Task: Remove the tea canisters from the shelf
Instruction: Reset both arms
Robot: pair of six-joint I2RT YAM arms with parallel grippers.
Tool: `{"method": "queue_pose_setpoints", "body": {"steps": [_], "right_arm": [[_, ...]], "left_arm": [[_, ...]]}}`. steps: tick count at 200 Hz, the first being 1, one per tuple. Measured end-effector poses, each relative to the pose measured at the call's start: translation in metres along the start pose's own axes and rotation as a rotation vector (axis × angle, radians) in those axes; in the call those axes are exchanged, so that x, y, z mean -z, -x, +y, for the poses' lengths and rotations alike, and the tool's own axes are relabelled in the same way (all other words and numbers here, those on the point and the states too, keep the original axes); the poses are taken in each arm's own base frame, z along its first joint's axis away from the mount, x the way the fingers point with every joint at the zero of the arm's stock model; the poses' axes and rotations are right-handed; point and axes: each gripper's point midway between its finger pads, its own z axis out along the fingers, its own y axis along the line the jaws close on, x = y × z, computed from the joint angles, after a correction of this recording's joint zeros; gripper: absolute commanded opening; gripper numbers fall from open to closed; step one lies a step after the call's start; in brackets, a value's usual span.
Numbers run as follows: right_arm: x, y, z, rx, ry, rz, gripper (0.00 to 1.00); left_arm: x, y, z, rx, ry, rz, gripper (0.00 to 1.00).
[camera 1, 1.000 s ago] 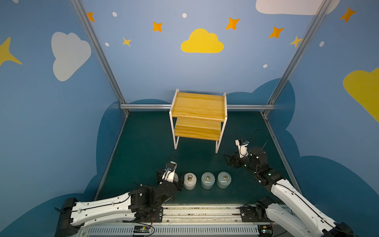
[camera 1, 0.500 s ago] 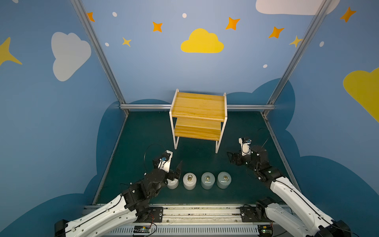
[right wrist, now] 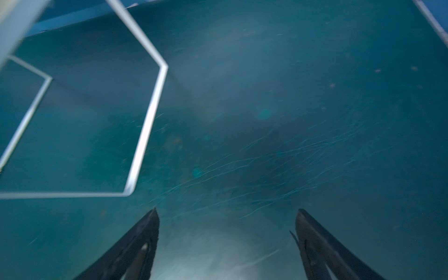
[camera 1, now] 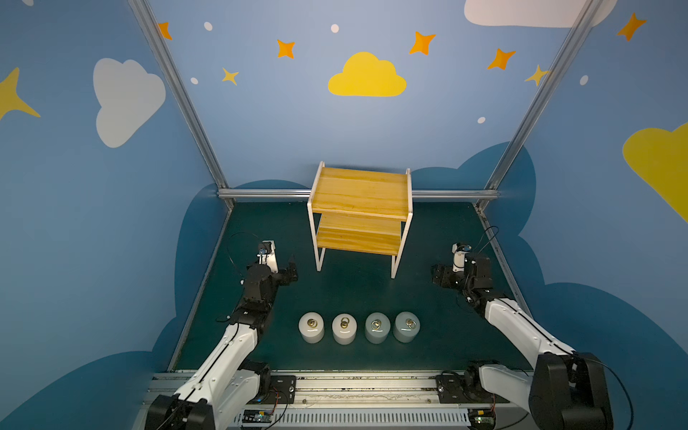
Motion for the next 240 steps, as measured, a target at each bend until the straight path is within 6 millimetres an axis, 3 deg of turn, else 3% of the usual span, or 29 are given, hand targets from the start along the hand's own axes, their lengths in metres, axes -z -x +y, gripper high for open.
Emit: {"method": "queue_pose_setpoints", "body": {"steps": [45,74,87,136,193,240], "right_arm": [[-0.04,0.002,-0.035,0.032,-0.105,-0.026,0.95],[-0.056,0.004,-0.042,0.068,-0.131,-0.055,0.95],[-0.061,0.009,-0.043,0.079,-0.134,-0.082,0.95],[-0.06,0.023,-0.037,0.127,-0.106,-0.189,0.95],[-0.054,-0.002,-0.034,0.163,-0.079,-0.247,0.95],[-0.049,0.017,-0.031,0.166,-0.076,-0.326,0.95]], "left_arm": [[-0.041,-0.052,0.033,-0.009,0.102,0.095,1.0],[-0.057,-0.089,0.048,-0.002,0.139,0.143,1.0],[-0.061,-0.097,0.05,0.001,0.138,0.152,1.0],[-0.072,-0.088,0.037,-0.01,0.06,0.112,1.0],[-0.075,-0.078,0.029,-0.016,0.017,0.085,1.0],[-0.075,-0.078,0.028,-0.017,0.011,0.082,1.0]]}}
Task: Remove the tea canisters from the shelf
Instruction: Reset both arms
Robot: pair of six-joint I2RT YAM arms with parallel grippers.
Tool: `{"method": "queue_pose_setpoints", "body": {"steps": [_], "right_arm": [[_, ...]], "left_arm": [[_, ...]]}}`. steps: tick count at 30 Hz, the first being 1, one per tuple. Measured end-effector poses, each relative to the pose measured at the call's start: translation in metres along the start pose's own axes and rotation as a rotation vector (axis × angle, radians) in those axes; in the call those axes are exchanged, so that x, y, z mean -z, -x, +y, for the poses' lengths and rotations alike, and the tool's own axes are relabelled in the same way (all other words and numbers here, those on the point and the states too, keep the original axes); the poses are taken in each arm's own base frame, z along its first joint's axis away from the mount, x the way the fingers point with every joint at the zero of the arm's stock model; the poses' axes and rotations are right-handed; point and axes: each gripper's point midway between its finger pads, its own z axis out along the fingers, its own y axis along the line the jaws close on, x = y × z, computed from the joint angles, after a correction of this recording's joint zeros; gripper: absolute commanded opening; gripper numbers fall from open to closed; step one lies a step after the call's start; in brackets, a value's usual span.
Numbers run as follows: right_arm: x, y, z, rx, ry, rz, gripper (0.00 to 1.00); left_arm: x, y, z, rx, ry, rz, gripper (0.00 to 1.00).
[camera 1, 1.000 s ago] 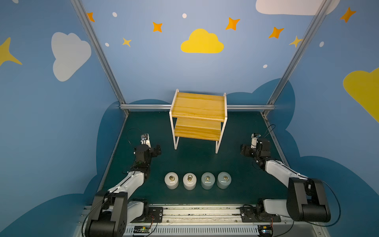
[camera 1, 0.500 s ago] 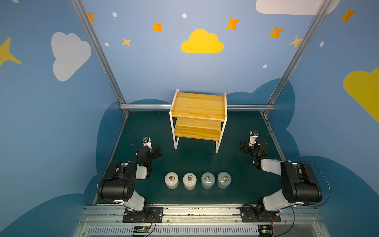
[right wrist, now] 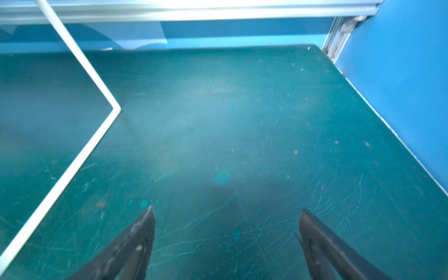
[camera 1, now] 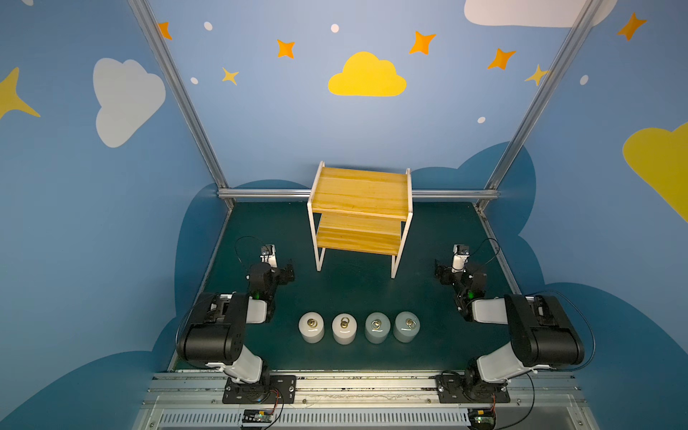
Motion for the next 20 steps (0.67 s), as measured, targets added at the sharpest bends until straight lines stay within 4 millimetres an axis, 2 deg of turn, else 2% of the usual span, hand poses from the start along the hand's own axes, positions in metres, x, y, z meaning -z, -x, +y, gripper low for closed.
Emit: {"method": "queue_pose_setpoints", "body": {"steps": [20], "right_arm": [[0.0,0.0046,0.0015,0.001,0.004,-0.019,0.94]], "left_arm": [[0.0,0.0,-0.0001,-0.003,0.0,0.0,1.0]]}}
